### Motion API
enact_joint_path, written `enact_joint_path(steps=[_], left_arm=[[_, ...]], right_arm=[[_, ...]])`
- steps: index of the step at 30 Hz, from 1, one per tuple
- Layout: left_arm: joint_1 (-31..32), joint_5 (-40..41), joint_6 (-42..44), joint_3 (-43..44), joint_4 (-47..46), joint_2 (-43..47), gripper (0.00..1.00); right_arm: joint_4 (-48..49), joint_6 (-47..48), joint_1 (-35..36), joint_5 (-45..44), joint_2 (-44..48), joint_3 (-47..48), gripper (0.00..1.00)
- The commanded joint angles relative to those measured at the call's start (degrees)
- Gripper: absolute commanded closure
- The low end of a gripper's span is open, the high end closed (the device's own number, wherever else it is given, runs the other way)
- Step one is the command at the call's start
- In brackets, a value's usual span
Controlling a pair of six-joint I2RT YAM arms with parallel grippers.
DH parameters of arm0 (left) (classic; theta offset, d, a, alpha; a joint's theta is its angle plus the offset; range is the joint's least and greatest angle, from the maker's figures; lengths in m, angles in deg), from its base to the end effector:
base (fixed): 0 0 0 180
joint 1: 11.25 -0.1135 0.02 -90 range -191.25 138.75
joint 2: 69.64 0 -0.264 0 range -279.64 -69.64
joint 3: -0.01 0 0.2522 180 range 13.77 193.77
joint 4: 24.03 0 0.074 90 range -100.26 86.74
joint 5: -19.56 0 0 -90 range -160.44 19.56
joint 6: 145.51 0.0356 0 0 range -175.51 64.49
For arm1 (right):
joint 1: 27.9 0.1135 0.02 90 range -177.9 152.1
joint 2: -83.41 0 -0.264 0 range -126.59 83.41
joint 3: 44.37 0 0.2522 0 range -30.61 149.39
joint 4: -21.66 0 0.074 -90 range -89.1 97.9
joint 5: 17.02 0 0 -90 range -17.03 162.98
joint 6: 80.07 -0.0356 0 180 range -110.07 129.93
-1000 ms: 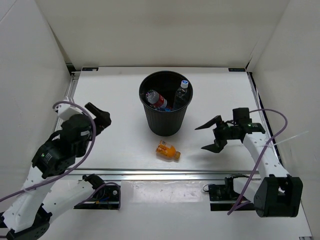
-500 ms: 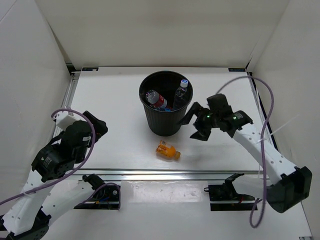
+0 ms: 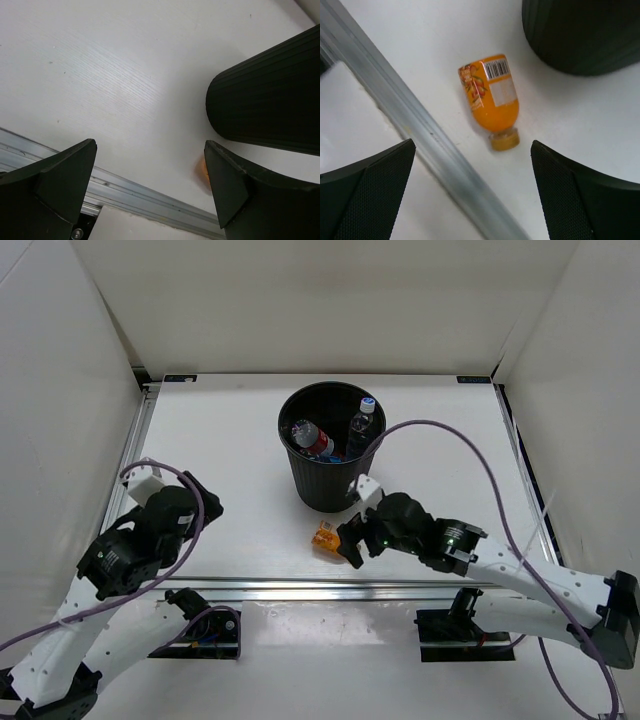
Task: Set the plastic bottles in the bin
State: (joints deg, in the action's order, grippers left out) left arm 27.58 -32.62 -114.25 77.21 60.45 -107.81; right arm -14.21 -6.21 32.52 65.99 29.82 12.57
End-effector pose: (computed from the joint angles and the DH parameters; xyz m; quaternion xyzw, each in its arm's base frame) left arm 0.0760 -0.0332 0.3627 -0.2723 0.8410 -0.0722 0.4619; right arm 0.1061 0.1781 0.2819 -0.3027 0.8217 0.2554 0.4099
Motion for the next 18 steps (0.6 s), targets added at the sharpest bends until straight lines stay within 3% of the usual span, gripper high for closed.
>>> enact_joint_path(steps=[1,7,18], left_arm=[[0.02,-1.88,2.49,-0.77,-0.76,-1.90,0.00],[0.02,-3.63,3.81,-0.25,-0.24,-4.19,0.00],[0.02,-4.16,2.75,0.90,1.78,-4.72,0.00]], right_arm=[[8.11,20.92,2.68,-3.30,-3.98,0.50,0.00],[13.58,30.02,3.30,-2.88,-10.66,0.50,0.00],[20.51,29.94,2.77,6.80,-19.71,-0.02,0.03]])
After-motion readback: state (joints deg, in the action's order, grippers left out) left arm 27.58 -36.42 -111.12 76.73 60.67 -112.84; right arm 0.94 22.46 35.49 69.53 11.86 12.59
